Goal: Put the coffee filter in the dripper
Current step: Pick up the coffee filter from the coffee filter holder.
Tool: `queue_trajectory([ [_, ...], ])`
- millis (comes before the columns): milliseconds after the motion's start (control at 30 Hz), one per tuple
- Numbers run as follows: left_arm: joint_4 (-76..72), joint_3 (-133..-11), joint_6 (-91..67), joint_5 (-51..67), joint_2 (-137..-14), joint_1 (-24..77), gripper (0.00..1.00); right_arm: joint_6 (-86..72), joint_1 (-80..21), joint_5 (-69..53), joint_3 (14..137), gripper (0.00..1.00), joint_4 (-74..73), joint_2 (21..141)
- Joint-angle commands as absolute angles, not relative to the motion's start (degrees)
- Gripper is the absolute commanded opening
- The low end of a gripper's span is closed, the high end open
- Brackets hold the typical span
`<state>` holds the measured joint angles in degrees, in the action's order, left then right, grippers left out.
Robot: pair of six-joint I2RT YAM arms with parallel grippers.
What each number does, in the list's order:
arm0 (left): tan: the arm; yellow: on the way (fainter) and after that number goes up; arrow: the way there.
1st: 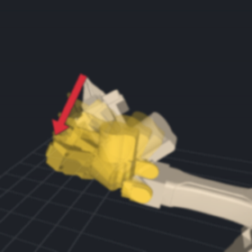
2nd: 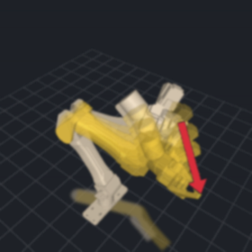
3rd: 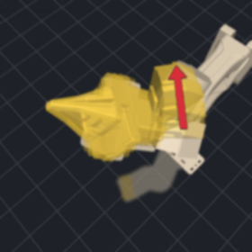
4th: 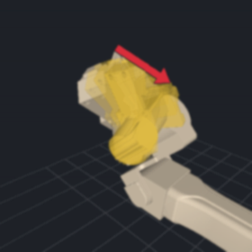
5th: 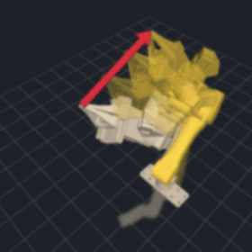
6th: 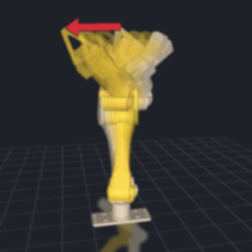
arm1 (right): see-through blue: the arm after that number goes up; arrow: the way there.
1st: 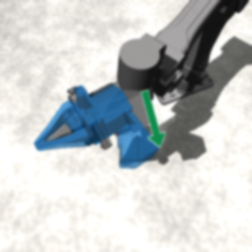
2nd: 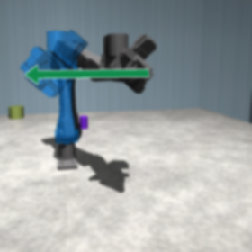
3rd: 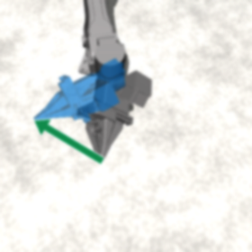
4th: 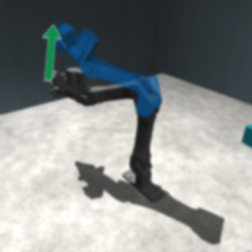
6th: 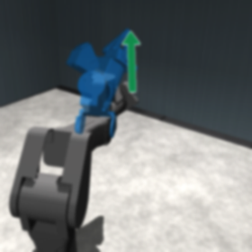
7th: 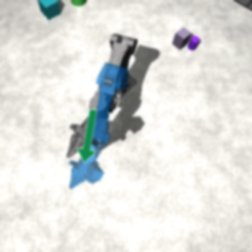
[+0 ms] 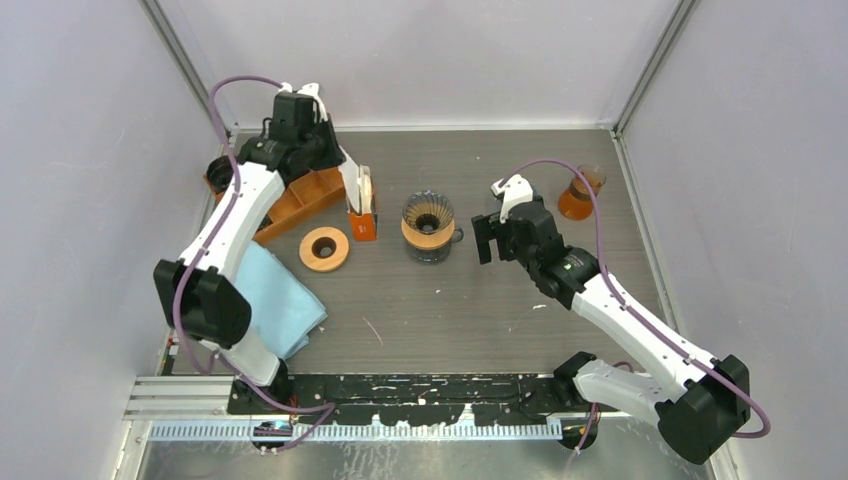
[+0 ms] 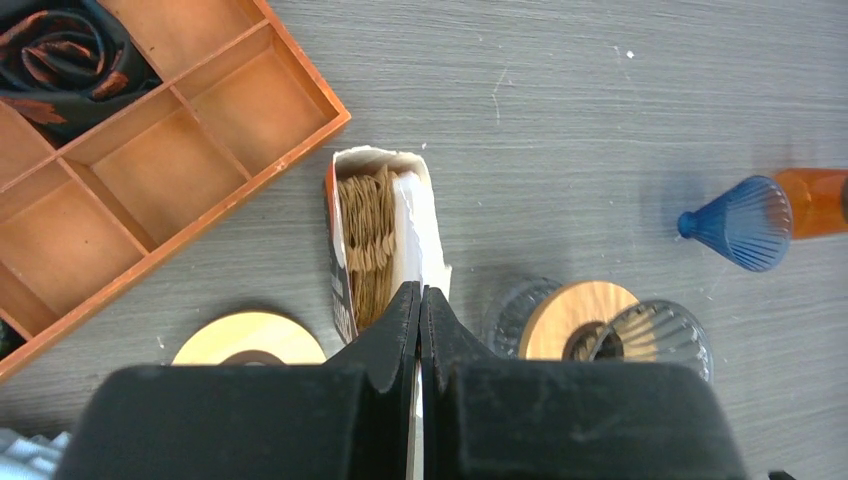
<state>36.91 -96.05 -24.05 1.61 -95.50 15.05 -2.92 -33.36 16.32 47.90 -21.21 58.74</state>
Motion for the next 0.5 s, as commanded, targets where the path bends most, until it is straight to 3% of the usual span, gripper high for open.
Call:
queue_trajectory([
  [0, 32.0, -93.1, -24.2, 4.1, -87.7, 14.8, 0.0, -4.4, -33.5, 13.1, 50.7, 1.0, -16.1, 56.7],
  [167, 28.8, -87.6, -26.6, 6.2, -81.2, 14.8, 0.0, -4.6, -36.5, 9.8, 52.0, 1.0, -12.3, 58.4],
  [467, 23.7, -77.6, -31.4, 5.1, -70.4, 18.0, 0.0, -0.8, -46.3, 14.1, 54.7, 1.0, -1.8, 63.5],
])
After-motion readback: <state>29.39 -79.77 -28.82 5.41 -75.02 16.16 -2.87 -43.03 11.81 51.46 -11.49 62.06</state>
